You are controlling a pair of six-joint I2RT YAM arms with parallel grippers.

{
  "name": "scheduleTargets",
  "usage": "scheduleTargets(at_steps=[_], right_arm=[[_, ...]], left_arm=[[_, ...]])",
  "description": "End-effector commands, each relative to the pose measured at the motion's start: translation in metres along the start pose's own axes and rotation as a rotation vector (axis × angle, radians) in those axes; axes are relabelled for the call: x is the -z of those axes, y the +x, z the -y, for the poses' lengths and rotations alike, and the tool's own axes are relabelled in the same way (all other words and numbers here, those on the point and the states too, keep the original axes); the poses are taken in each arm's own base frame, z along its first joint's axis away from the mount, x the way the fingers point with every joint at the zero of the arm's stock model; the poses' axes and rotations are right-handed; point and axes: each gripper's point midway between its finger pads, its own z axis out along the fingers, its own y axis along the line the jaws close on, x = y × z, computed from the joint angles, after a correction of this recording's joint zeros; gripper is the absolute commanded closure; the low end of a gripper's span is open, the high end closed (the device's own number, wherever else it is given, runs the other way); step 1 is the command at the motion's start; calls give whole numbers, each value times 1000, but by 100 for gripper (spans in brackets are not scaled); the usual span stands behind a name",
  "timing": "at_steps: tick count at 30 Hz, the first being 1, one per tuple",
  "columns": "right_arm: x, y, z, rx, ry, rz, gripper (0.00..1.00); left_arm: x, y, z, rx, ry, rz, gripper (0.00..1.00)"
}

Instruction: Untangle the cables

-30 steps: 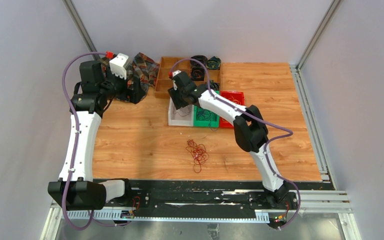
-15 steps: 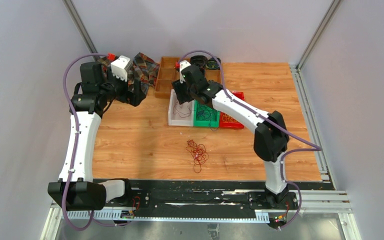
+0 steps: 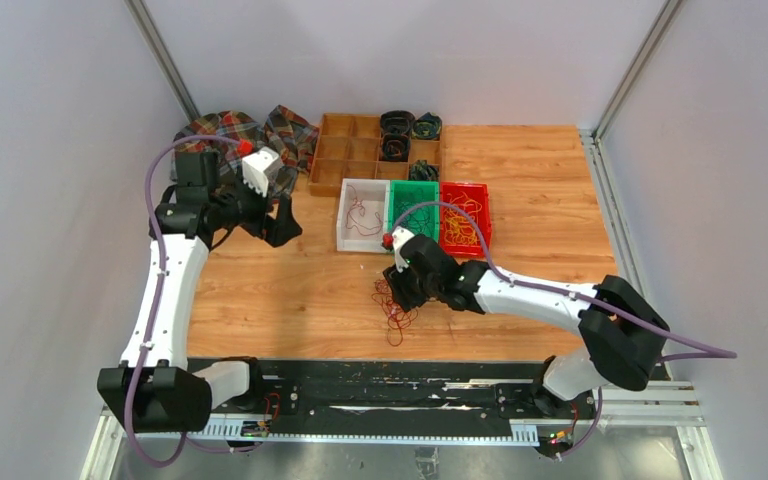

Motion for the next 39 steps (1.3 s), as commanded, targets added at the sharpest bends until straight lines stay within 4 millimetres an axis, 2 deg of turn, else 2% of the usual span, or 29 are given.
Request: scheduleTargets(at_steps=[1,4,7,9,12,17,19,22,26,33,39], right_arm=[[-9,11,-14,-66,-70,25,56],[-23,22,-14,-82,-67,-24,61],[-31,26,-16,-88,-69,-41,70],[-30,22,-17,-86,-80,-17,79],[-24,15,-19,-66,-99,30,98],[-15,22,-37,25,-226,86,99],[-10,18,-41,65,-249,127,99],[-1,1,-40,89,-240,184,99],[15,-31,-45,100,-246,244,99],[50,-88,-59,53,-293,392,99],[80,-123,-76,30,-378,491,99]], left_arm=[[-4,18,37,-62,139,-9,2],[-13,29,50,-101,172,-49,2],[-22,38,62,-120,225,-81,2],[-30,46,71,-141,267,-107,2],[-40,60,82,-172,331,-144,2],[-58,73,101,-208,446,-183,1],[-65,78,109,-195,493,-210,0],[-73,82,118,-166,547,-232,0],[-77,79,124,-160,577,-226,0],[-61,62,137,-170,605,-154,1],[-51,48,142,-188,608,-109,1]])
